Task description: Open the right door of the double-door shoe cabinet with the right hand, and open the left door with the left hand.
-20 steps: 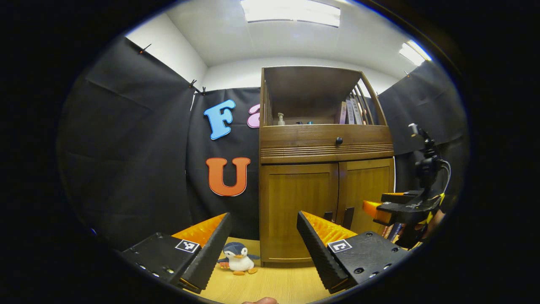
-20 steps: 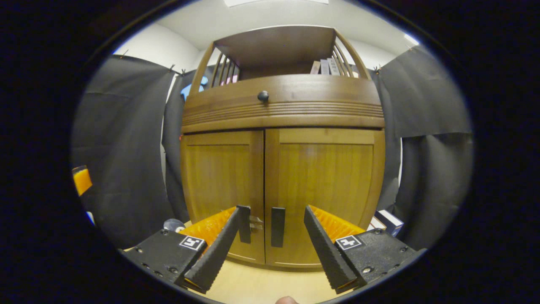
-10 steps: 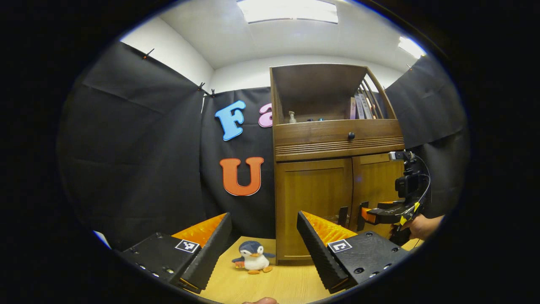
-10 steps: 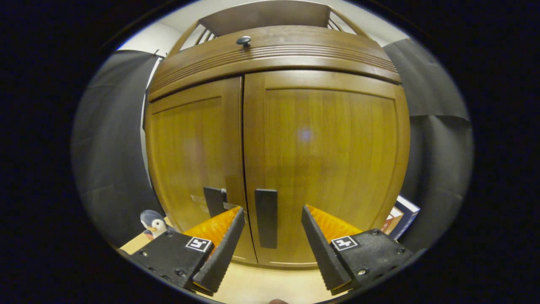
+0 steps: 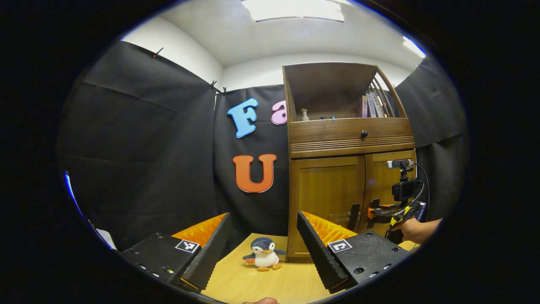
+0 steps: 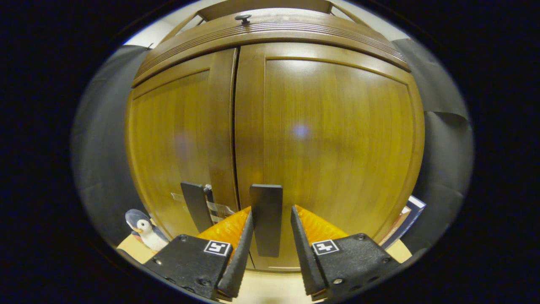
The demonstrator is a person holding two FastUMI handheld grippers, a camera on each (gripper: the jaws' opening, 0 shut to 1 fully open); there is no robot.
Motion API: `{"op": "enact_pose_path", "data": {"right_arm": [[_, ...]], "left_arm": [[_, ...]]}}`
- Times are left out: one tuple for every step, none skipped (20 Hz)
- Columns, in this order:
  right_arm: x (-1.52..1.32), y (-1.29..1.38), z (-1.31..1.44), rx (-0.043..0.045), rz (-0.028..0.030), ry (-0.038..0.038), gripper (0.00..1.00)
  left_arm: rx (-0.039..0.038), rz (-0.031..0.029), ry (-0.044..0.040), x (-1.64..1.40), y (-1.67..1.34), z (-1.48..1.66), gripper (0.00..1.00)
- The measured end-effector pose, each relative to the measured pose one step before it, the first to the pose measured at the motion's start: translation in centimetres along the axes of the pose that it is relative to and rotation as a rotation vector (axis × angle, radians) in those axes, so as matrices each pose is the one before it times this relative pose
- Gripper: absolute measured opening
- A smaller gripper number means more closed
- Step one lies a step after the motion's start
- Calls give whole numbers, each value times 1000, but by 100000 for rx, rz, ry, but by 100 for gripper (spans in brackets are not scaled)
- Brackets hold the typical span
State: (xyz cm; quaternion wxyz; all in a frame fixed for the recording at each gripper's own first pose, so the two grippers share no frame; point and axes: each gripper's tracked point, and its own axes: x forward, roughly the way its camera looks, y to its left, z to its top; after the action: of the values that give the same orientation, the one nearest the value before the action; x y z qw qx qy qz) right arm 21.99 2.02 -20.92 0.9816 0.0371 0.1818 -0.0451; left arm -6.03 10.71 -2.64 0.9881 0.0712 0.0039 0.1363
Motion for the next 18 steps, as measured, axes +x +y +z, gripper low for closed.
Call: {"op": "enact_pose_path", "data": {"right_arm": [[126,254,-102,298,292,151,51],[-106,-223,102,-704,-2014,-453,42],[217,-22,-91,-113,-758,-35,39],[-73,-9,3,148,27,279,36],[-169,17,-67,823,566,611,35],[-238,38,-85,994,992,635,33],[-380,-40,-33,1039,1023,591,32],[-495,-68,-60,410,705,494,31],[-575,-52,-288,-472,123,273,31],[-595,-107,-161,-507,-227,108,31],[-669,-40,-140,-320,-160,-2,31],[-726,-134,-138,-34,15,-54,31],[-764,-97,-106,54,160,-133,31],[-758,-203,-232,-192,342,-116,31],[-841,-237,-287,-95,465,-199,31],[-786,-193,-131,66,439,-60,31],[-773,-237,-187,24,342,1,31],[-670,-223,-121,-36,236,94,30]], "left_arm": [[-92,211,-61,71,190,47,95],[-244,-47,-41,66,148,104,95],[-260,-159,-165,31,43,-21,95],[-264,-483,128,162,-115,-80,95],[-342,-538,30,108,-55,-52,94],[-367,-988,145,128,-124,-18,95],[-405,-980,-16,193,-310,-75,95],[-341,-925,34,209,-285,-59,95],[-397,-1207,-128,233,-283,-57,95],[-326,-1063,-224,246,-343,-11,95],[-395,-1443,-166,306,-547,-132,95],[-253,-1153,-61,256,-417,23,95],[-258,-1503,-209,162,-448,-175,95],[-254,-1518,-23,193,-496,-60,95],[-421,-1577,-149,311,-470,-49,95],[-308,-1543,-127,229,-479,-48,95],[-343,-1274,-85,88,-497,-132,95],[-392,-1543,222,154,-433,-142,95]]}}
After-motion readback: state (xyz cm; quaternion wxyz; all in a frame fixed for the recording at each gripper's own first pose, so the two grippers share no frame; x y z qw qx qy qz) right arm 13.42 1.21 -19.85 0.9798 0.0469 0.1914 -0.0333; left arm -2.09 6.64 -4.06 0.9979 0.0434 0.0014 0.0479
